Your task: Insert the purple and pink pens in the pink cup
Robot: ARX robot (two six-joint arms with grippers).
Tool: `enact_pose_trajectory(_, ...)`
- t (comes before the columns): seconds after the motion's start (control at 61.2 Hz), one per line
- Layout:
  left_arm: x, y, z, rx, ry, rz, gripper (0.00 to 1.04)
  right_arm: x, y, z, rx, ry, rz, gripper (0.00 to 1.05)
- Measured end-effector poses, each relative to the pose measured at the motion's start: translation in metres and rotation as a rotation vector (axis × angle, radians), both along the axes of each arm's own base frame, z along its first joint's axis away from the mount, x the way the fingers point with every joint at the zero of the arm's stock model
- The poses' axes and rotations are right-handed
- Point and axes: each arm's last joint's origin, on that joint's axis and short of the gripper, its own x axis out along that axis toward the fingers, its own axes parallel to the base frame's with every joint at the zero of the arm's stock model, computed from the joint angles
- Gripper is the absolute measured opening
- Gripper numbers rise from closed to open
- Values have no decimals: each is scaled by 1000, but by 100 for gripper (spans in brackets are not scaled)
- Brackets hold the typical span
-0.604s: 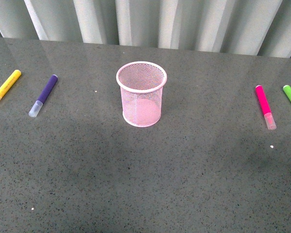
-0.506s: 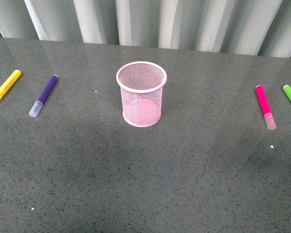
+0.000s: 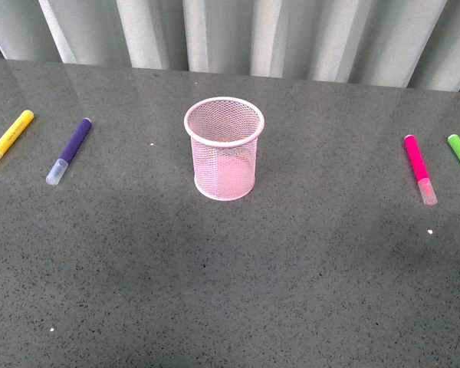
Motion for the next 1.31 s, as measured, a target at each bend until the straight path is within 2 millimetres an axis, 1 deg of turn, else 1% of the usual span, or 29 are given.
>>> enact_pose_trajectory(0.767,0,0,0,0,1,1,98,0,0,0,0,0,0,98)
enact_pose_trajectory(0.8,1,0,-2,-28,47,44,98,0,0,0,0,0,0,98)
enact_pose_trajectory(0.833,1,-1,-2,-56,156,133,98,0,0,0,0,0,0,98)
enact_pose_trajectory(0.882,2,-2,-3,-80,250,212,98,0,0,0,0,0,-1,98)
enact_pose_trajectory(0.914,6,-3,-7,-97,306,248,98,0,0,0,0,0,-1,98)
enact_pose_trajectory(0.963,11,-5,-8,-122,344,238,98,0,0,0,0,0,0,98)
enact_pose_trajectory(1.012,18,-6,-5,-143,354,220,98,0,0,0,0,0,0,98)
enact_pose_trajectory(1.045,25,-6,0,-156,359,202,98,0,0,0,0,0,0,98)
enact_pose_trajectory(1.094,43,-6,12,-165,362,183,98,0,0,0,0,0,0,98)
enact_pose_trajectory(1.143,66,-4,23,-177,423,166,98,0,0,0,0,0,-1,98)
enact_pose_trajectory(1.225,93,-3,27,-161,508,145,98,0,0,0,0,0,0,98)
enact_pose_trajectory(1.306,112,-2,28,-154,573,130,98,0,0,0,0,0,0,98)
